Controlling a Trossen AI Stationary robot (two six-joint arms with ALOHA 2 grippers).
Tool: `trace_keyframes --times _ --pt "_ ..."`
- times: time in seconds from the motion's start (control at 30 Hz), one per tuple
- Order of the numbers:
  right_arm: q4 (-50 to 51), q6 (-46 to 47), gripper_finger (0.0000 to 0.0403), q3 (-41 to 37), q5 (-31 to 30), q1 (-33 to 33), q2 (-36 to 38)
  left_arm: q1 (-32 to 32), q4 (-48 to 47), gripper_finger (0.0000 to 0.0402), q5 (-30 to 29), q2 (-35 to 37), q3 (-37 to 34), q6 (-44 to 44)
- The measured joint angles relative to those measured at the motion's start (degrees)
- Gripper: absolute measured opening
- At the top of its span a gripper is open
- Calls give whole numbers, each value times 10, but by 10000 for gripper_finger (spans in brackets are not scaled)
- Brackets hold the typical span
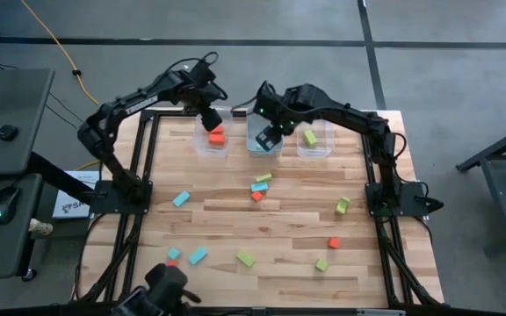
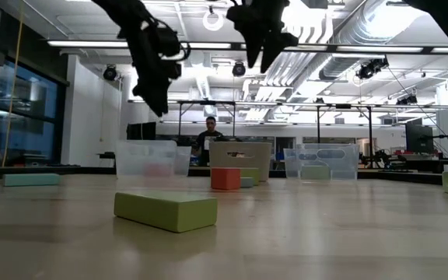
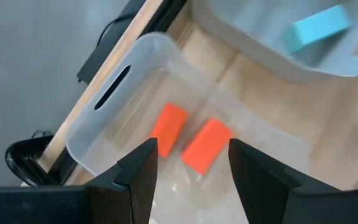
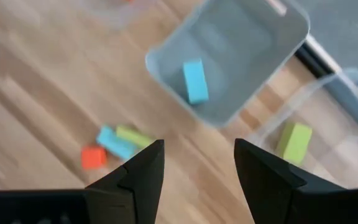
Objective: Sort & place blocks by color
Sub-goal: Put the green block into the right transparent bin
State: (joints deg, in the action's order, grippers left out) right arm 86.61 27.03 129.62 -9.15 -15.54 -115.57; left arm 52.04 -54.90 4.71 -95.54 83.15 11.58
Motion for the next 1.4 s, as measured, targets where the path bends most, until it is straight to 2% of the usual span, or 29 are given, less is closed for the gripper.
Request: trace_keyframes --times 0.13,0.3,0.53,0.9,1.13,1.4 --pt "37 19 185 0 -2 29 0 -18 -19 174 0 29 -2 -20" --pt "34 28 185 -4 32 65 0 -44 -41 174 0 56 -3 -24" --pt "32 57 186 -34 49 111 0 -72 -53 173 0 69 -3 -24" --pt "34 137 186 -137 118 174 0 -98 -75 172 -2 70 -3 -20" --pt "34 174 186 -194 115 203 3 -99 -83 172 -3 70 -3 -16" --pt "34 256 186 -302 147 242 60 -99 -83 172 -3 70 -3 -13"
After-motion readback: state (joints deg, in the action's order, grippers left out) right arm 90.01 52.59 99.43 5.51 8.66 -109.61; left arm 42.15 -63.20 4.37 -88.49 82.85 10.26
